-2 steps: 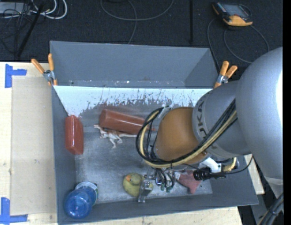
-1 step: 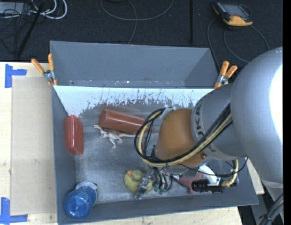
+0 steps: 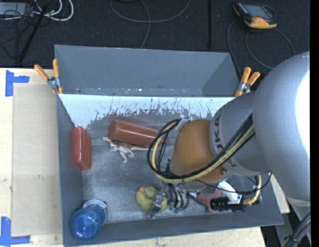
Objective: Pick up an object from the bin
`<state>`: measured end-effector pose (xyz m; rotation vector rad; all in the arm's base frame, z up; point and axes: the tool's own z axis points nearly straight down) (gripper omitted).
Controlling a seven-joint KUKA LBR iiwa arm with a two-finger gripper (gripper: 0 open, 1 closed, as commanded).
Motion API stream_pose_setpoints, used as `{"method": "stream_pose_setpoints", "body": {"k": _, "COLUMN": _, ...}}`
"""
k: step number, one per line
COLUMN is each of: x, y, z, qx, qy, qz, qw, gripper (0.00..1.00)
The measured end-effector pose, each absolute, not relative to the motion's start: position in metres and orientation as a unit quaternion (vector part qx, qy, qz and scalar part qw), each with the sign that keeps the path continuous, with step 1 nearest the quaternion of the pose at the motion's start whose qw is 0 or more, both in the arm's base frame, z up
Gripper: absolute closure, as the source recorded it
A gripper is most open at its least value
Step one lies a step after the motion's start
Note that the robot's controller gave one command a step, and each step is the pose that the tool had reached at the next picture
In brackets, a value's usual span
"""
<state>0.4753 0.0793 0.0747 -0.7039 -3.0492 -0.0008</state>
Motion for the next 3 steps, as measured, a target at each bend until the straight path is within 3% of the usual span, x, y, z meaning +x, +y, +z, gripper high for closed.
{"method": "stream_pose_setpoints", "body": {"k": 2, "x": 0.474, "y": 0.079, "z": 0.081, "qx": -0.225, "qy": -0.974, "qz": 0.001, "qw": 0.006, "gripper": 1.0}}
{"method": "stream_pose_setpoints", "body": {"k": 3, "x": 0.473, "y": 0.079, "z": 0.102, "qx": -0.225, "qy": -0.974, "qz": 0.001, "qw": 0.006, "gripper": 1.0}}
